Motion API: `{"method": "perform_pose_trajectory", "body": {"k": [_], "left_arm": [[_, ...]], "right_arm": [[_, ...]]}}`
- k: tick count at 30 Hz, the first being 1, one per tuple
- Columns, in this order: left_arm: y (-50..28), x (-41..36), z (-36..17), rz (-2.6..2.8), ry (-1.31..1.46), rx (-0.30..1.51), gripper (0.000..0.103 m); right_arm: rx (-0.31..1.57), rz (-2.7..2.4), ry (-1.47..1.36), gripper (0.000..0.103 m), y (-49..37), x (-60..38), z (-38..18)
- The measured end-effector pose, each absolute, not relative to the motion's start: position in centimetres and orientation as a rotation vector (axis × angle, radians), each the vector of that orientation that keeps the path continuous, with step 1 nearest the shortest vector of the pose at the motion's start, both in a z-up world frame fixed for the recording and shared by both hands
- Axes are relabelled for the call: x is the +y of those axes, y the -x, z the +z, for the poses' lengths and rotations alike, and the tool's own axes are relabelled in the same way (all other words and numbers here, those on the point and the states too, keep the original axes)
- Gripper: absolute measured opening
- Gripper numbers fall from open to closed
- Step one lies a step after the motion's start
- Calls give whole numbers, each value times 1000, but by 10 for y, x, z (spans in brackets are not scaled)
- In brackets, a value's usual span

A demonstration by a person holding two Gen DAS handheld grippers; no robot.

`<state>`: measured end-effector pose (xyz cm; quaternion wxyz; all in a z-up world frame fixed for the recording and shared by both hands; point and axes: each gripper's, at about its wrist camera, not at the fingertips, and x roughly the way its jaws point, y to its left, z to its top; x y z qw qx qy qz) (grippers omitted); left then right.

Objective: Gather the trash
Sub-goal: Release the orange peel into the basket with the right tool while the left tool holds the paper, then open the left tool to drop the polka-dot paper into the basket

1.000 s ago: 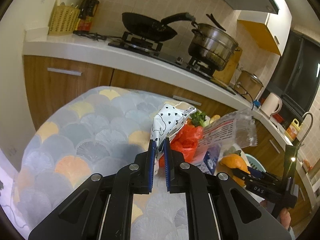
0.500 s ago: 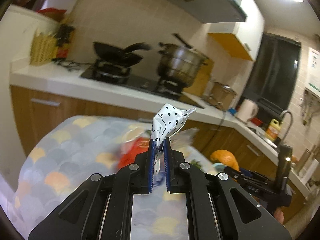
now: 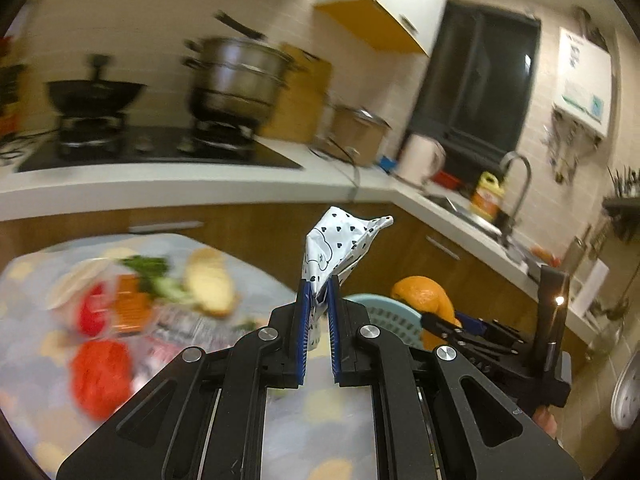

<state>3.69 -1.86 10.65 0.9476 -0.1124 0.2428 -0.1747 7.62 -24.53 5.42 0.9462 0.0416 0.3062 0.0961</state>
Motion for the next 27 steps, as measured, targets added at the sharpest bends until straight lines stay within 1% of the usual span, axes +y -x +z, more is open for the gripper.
{"method": "perform_pose_trajectory", "body": {"k": [6, 12, 15, 17, 19, 21, 25, 27], "left_arm": [[-85, -84, 85, -462, 183, 591, 7], [-127, -139, 43, -511, 139, 721, 7], [-144, -157, 18, -516, 133, 786, 8], [-153, -164, 4, -521, 133, 827, 14], [-160, -167, -8, -515, 140, 863, 27], [-162, -168, -15, -517, 147, 888, 35], [-161, -162, -19, -509, 149, 898, 42], [-158, -160, -17, -506, 155, 890, 42]], "right_arm": [[728, 83, -129, 45, -105, -299, 12], [821, 50, -159, 45, -121, -322, -25], [887, 51, -184, 49, -129, -329, -47], [925, 60, -205, 52, -134, -330, -55], [950, 69, -226, 57, -137, -334, -63], [966, 80, -241, 57, -140, -338, -67], [960, 82, -256, 57, -138, -345, -67], [953, 77, -264, 57, -136, -347, -64]]}}
